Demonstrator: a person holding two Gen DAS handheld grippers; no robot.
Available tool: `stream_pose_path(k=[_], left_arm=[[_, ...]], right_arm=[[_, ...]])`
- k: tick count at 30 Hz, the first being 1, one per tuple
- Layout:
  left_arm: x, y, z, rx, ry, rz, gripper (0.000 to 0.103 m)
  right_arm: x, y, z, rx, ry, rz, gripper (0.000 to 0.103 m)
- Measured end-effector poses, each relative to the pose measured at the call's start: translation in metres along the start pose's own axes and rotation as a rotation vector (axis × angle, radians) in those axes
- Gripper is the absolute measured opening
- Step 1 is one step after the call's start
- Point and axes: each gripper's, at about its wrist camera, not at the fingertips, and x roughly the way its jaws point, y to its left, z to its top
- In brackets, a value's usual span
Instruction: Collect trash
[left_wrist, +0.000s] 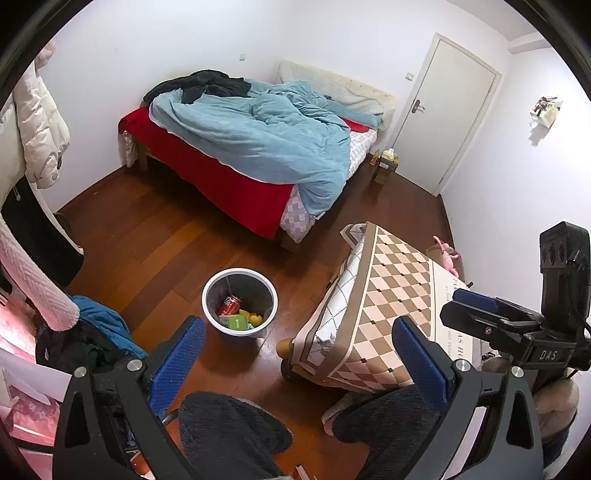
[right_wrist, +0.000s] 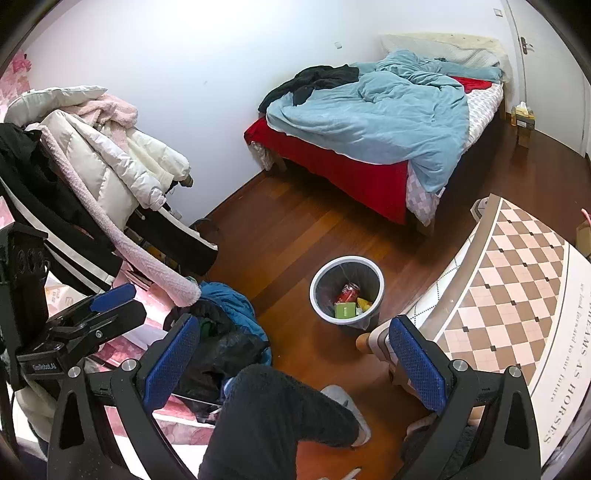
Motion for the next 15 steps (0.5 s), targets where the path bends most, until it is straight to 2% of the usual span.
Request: stream_pose_path(k=[15], left_arm=[[0.0007, -0.0025, 0.0006, 0.014, 0.0, -0.018, 0.103]], right_arm=[[-0.0072, 0.0026, -0.0026, -0.009, 0.003, 0.007, 0.103]])
